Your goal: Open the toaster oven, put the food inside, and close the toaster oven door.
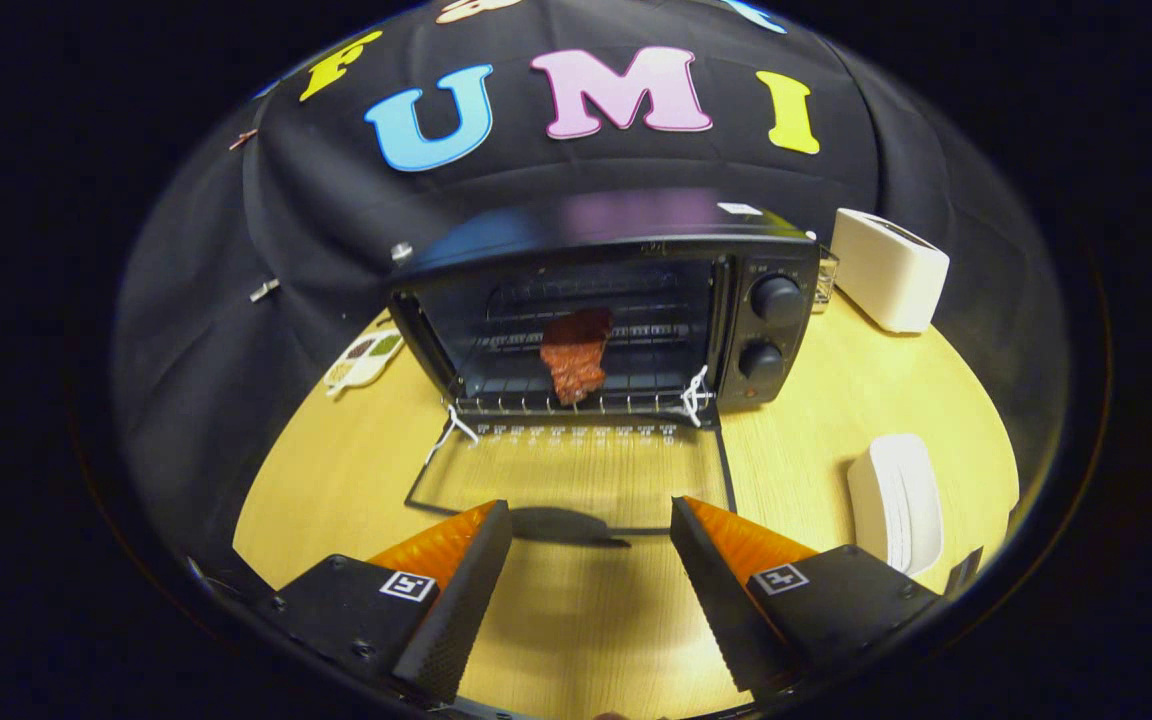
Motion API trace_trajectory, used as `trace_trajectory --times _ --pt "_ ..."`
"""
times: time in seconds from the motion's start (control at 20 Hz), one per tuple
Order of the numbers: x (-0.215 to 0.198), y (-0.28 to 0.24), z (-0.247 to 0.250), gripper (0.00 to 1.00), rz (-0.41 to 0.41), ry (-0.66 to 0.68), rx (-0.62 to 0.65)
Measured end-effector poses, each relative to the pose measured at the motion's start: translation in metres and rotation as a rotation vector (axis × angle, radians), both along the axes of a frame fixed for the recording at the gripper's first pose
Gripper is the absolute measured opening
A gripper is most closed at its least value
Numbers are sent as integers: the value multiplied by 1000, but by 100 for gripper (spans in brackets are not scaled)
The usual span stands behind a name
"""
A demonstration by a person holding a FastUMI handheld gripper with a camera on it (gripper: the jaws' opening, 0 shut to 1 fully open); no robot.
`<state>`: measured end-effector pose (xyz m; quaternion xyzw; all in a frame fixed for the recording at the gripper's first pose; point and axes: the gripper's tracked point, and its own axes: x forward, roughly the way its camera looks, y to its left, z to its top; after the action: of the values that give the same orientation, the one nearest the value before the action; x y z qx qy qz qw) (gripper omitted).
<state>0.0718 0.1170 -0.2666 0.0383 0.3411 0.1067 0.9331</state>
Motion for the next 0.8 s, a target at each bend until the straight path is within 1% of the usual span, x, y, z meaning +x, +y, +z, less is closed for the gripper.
trace_trajectory --times 0.1,0.25,0.45,0.6,0.75,0.8 --pt "-8 3 -15 99 12 42 -28" --pt "-14 6 -36 99 11 101 -32" --pt "-12 4 -58 99 18 132 -94" --pt "-7 13 -71 99 18 153 -99" --pt "4 23 -72 99 50 129 -94" --pt "6 18 -73 99 47 131 -94"
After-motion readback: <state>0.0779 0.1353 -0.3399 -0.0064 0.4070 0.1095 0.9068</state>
